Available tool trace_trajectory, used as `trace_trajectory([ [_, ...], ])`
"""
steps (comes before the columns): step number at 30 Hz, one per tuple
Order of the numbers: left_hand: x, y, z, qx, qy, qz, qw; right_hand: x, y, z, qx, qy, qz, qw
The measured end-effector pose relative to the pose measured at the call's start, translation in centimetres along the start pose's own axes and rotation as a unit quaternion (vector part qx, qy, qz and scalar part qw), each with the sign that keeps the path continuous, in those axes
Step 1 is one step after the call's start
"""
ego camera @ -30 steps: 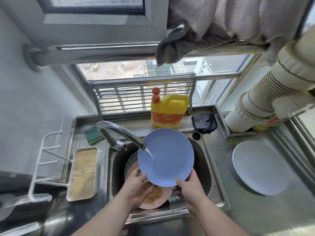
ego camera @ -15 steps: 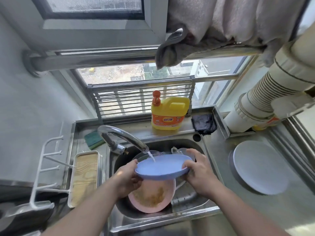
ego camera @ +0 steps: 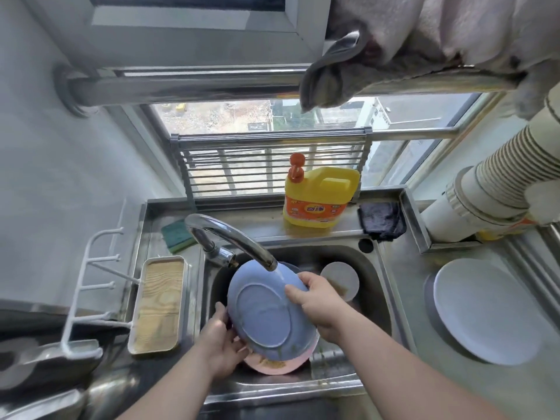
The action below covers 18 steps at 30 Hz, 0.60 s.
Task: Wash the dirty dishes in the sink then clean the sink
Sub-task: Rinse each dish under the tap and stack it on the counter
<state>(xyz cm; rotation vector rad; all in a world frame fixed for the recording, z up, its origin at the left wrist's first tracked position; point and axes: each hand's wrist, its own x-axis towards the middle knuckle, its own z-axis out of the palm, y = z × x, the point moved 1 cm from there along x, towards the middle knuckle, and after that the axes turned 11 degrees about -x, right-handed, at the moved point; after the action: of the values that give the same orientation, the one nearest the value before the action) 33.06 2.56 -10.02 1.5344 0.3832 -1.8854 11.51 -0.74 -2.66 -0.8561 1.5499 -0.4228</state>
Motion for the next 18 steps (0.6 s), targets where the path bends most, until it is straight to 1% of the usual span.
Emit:
trace_trajectory([
  [3,0.0,0.6,-0.9,-0.021,0.014,0.006,1.000,1.0,-0.2,1.1,0.023,-0.031,0.021,0.999],
  [6,0.2,1.2,-1.4,-0.022,0.017,0.016,0.999,1.7,-0.2,1.2,0.044,-0.036,0.035,0.998],
  [10,0.0,1.2,-0.5,-0.020,0.006,0.036,0.999,2.1,1.0,-0.8,0.111,0.006,0.053,0.992],
  [13,-0.4,0.7,1.0,-0.014,-0.006,0.047,0.999,2.1,2.9,-3.2,0.135,0.047,0.096,0.985],
  [16,-0.7,-0.5,3.3,0.032,-0.021,0.054,0.998,1.7,4.9,-5.6,0.179,0.086,0.152,0.968],
  [18,-0.9,-1.4,4.6,0.069,-0.038,0.062,0.995,1.6,6.1,-7.0,0.218,0.112,0.169,0.955],
])
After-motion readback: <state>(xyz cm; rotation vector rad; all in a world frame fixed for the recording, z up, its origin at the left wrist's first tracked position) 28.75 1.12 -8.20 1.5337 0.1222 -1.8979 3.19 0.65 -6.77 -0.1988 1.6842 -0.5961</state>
